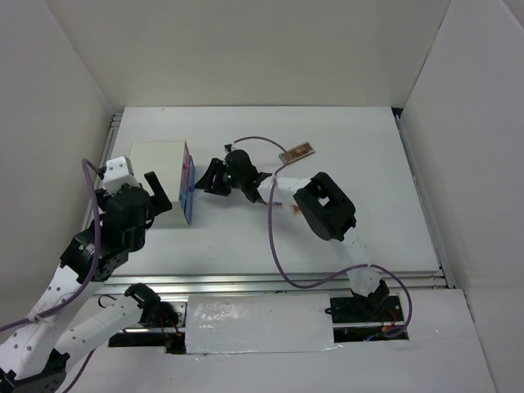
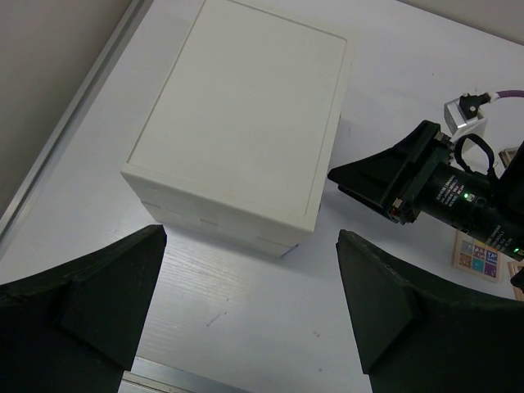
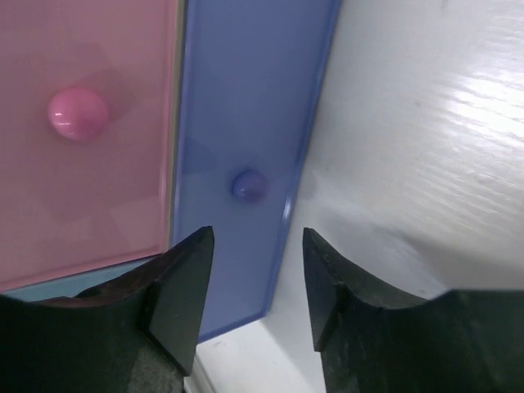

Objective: Organize the makeup

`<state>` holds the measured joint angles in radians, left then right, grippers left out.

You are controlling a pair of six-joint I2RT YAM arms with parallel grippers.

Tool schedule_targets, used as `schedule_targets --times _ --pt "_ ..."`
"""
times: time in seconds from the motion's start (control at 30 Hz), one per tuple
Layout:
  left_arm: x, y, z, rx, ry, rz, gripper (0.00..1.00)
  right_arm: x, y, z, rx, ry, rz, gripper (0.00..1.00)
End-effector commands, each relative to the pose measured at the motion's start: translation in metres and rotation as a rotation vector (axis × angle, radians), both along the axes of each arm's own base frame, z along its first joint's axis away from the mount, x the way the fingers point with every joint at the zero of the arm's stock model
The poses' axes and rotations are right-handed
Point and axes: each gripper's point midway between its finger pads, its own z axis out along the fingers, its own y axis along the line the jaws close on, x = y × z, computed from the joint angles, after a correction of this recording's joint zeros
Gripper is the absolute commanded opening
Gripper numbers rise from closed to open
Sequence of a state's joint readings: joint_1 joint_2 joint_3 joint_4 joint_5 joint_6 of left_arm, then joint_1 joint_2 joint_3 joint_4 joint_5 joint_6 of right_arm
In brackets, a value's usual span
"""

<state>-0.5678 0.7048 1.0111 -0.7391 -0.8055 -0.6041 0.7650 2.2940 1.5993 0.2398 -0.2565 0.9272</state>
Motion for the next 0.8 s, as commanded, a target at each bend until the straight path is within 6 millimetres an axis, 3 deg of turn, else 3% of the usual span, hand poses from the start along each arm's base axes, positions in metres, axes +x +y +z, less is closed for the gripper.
schedule_targets --times 0.0,0.07,0.17,0.77 --pt "0.004 -0.001 0.004 -0.001 -0.02 0.001 1.0 0.005 0.014 0.049 0.23 -0.078 0.041 0.57" --pt "0.004 0.0 0.004 -0.001 -0.022 0.002 0.99 0.0 0.018 0.031 0.245 -0.035 0.062 0.59" --pt "0.004 -0.001 0.003 0.001 -0.016 0.0 0.99 -0.002 0.021 0.021 0.285 -0.014 0.075 0.6" --pt "0.007 -0.004 0.001 0.006 -0.006 -0.012 0.99 0.009 0.02 -0.01 0.334 0.023 0.086 0.54"
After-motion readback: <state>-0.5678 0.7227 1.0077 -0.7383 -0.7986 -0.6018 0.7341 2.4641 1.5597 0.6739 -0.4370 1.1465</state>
